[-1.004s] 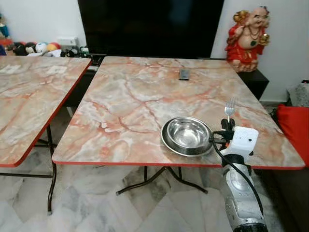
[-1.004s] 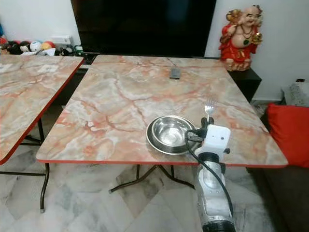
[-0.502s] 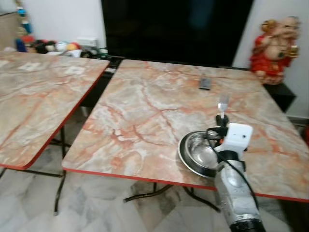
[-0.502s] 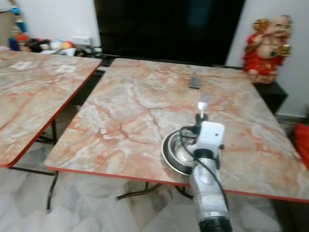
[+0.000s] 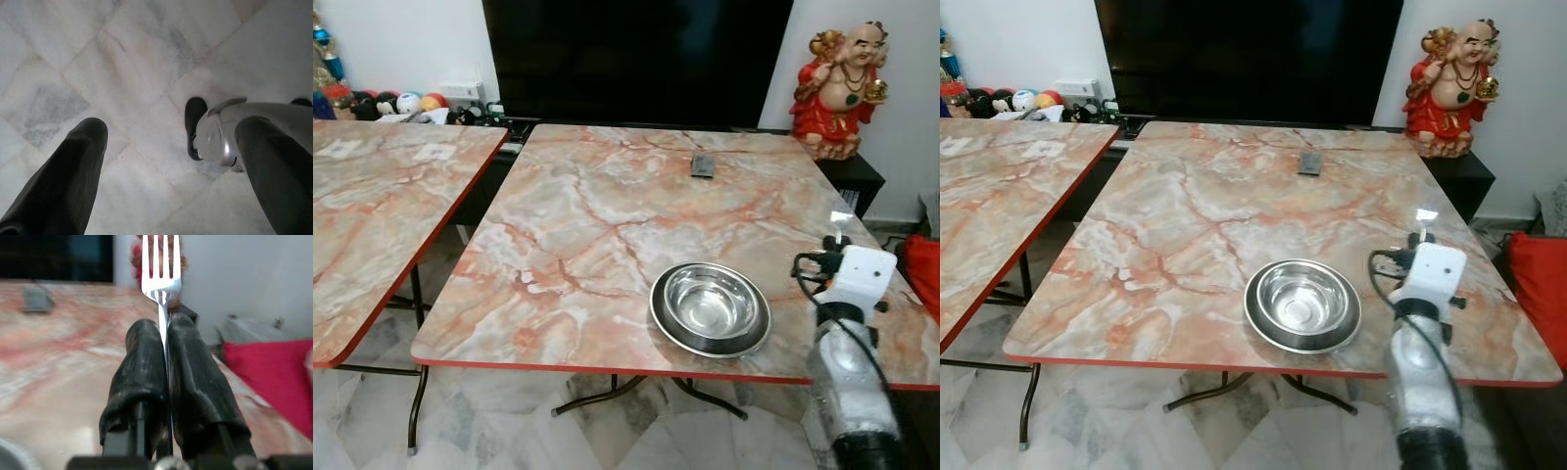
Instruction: Setting the table
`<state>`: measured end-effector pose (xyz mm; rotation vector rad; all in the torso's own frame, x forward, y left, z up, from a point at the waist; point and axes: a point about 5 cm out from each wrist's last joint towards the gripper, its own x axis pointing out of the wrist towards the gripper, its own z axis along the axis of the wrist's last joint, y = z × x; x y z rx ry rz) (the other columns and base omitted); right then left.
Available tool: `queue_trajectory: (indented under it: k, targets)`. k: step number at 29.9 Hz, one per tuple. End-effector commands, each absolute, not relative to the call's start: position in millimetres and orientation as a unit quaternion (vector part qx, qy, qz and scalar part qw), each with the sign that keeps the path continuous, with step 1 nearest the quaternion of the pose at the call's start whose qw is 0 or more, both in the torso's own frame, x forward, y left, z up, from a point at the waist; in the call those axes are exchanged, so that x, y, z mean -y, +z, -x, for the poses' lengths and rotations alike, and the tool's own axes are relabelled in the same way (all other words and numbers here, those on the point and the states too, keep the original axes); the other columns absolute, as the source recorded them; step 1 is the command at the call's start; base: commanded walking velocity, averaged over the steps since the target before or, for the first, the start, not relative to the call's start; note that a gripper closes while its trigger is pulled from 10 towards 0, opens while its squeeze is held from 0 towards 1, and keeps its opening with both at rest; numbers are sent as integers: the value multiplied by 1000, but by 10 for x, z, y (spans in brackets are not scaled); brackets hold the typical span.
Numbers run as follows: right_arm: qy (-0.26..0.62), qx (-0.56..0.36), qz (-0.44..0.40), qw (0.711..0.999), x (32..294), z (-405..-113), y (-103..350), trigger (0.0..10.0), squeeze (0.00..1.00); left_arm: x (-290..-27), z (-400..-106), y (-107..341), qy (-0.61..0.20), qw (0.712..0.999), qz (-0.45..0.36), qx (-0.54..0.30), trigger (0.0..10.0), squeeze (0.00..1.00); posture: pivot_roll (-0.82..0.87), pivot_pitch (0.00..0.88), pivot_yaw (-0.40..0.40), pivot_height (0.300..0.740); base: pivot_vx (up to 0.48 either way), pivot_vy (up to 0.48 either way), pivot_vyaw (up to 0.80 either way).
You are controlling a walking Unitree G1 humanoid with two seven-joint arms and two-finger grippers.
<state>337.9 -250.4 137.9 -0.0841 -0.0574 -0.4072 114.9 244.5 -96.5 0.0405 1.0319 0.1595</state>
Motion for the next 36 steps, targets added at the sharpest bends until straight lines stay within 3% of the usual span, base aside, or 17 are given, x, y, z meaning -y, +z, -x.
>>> queue_trajectory:
  k: [1, 6, 14, 29, 36]
  targets:
    - [-201, -37, 37, 978, 2564, -3425, 1237, 10000, 0, -2402, -1136, -986, 73, 861, -21, -503, 10000, 0, 17, 0, 2, 740, 0, 0, 0]
    - [-206, -49, 7, 977, 2654, -3507, 1258, 10000, 0, -2426, -1137, -979, 74, 862, -20, -502, 10000, 0, 22, 0, 6, 740, 0, 0, 0]
    - [-132, -109, -3, 985, 2446, -3601, 1109, 10000, 0, -2595, -1052, -951, 84, 858, -25, -506, 10000, 0, 22, 0, 11, 740, 0, 0, 0]
    - [-95, -165, 5, 982, 2352, -3576, 900, 10000, 0, -2435, -1128, -980, 74, 860, -22, -504, 10000, 0, 40, 0, 13, 740, 0, 0, 0]
    - [-81, -176, 23, 981, 2264, -3568, 834, 10000, 0, -2644, -1065, -933, 90, 859, -24, -504, 10000, 0, 53, 0, 7, 740, 0, 0, 0]
